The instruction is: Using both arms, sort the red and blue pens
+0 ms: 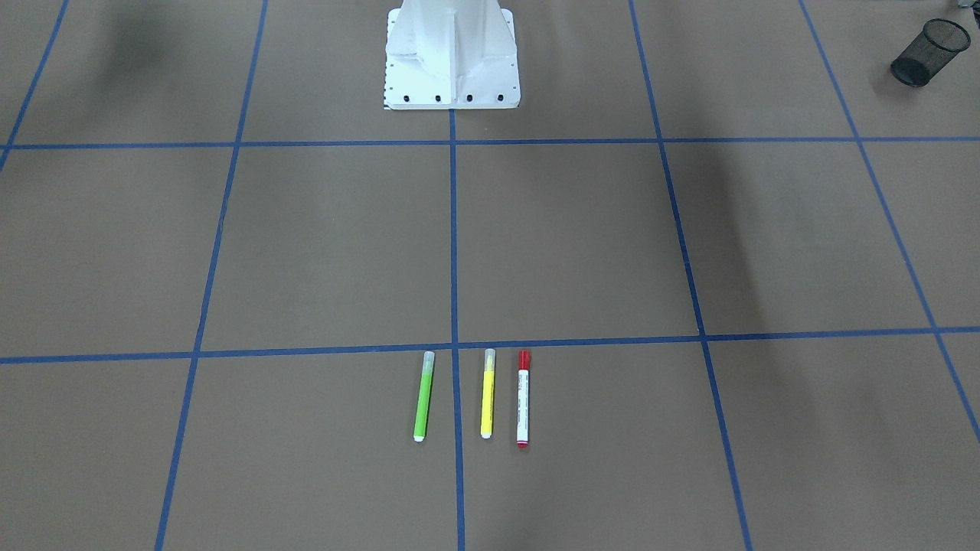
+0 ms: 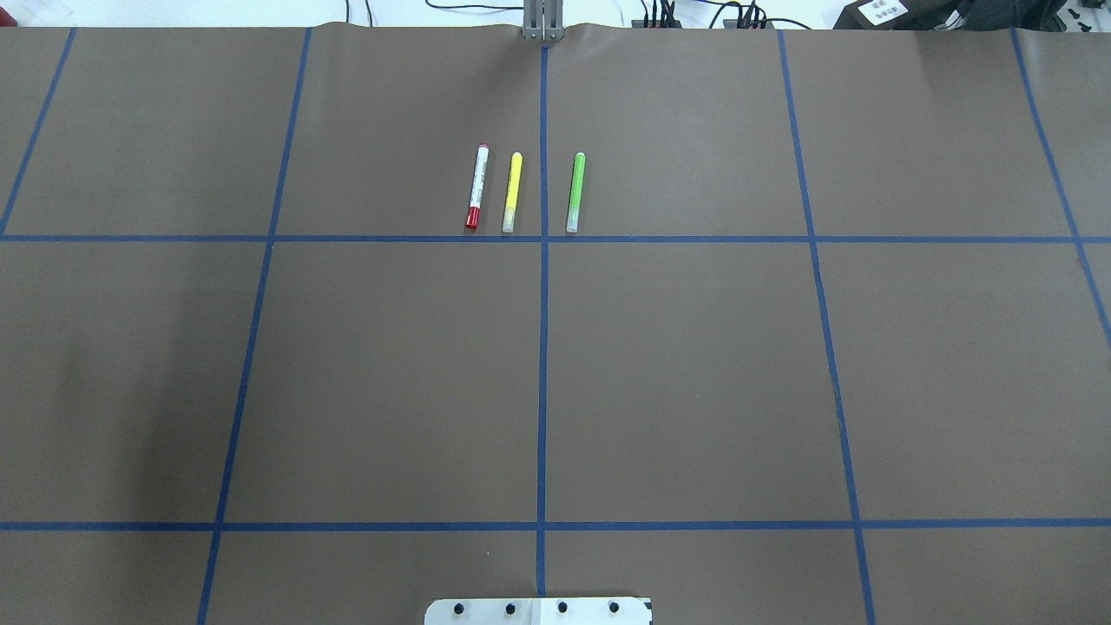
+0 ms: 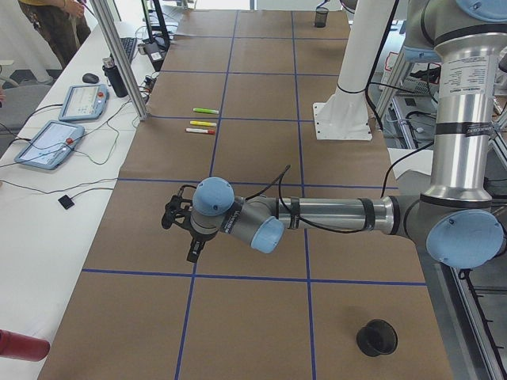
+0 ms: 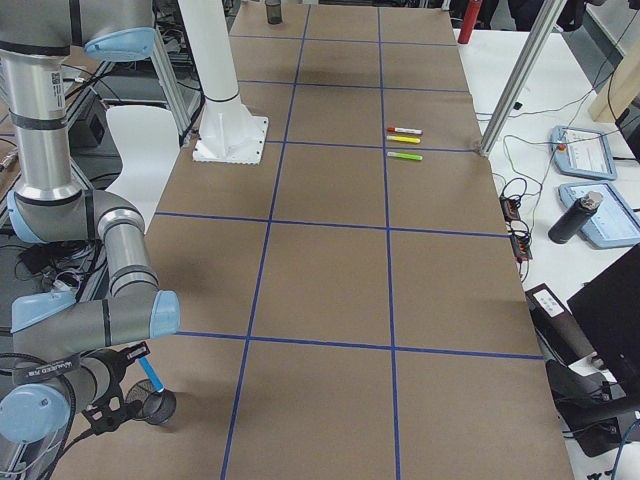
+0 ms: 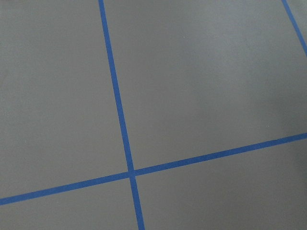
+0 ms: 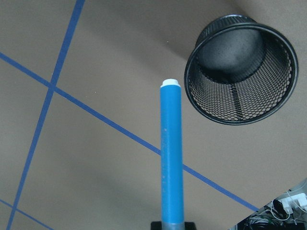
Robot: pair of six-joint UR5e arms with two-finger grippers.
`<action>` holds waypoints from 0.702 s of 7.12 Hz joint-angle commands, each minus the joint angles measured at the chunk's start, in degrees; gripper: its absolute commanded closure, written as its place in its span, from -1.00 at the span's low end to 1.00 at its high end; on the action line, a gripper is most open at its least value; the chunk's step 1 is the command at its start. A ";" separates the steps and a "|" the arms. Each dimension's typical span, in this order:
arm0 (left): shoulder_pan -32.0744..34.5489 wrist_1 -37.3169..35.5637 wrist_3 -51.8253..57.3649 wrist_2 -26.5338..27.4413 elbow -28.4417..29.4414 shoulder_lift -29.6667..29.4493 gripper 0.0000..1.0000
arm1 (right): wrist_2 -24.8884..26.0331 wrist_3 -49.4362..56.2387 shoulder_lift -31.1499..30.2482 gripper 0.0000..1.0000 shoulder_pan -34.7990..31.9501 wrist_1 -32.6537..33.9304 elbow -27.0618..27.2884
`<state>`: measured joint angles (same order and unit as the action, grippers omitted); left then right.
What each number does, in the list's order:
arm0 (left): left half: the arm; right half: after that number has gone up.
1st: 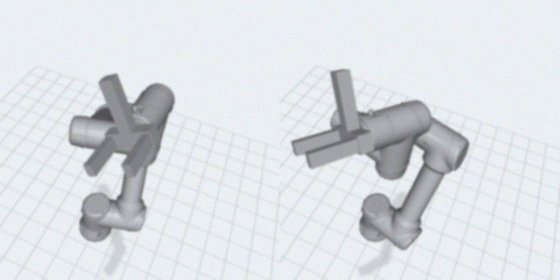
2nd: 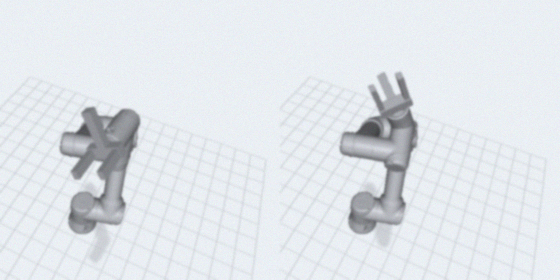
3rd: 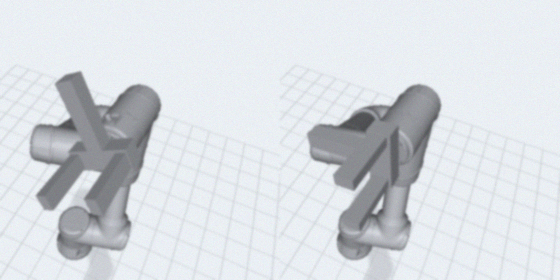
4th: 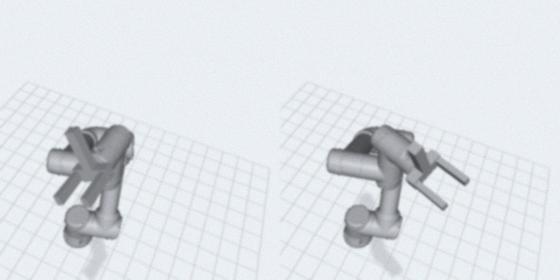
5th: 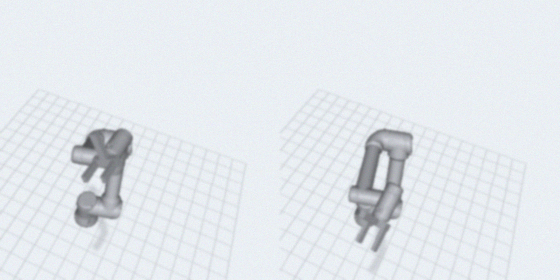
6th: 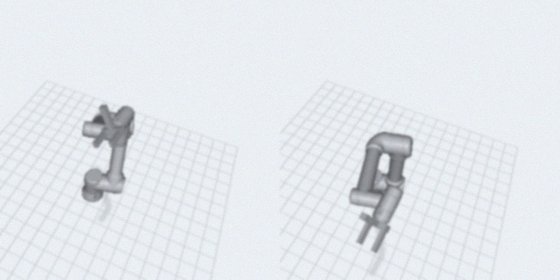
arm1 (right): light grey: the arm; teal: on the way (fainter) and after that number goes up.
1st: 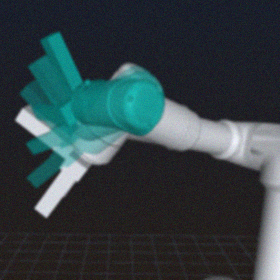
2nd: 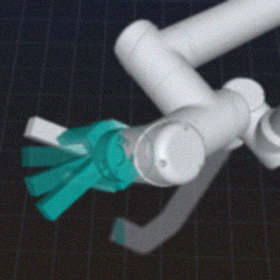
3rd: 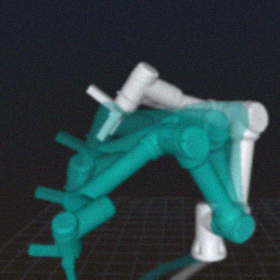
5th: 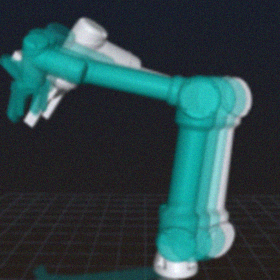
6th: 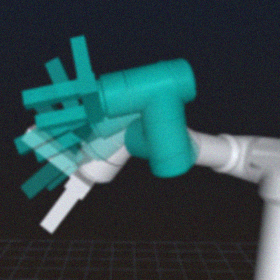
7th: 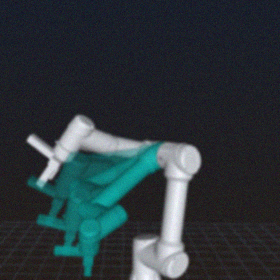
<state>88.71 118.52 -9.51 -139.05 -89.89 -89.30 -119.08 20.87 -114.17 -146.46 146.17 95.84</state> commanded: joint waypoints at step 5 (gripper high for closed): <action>0.06 0.04 0.02 0.00 -0.29 -0.17 -1.00 | 2.18 0.05 0.17 1.00 -1.37 -3.16 -3.37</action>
<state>88.77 118.56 -9.49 -139.04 -90.16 -89.35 -117.88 21.07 -113.94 -147.27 144.15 93.21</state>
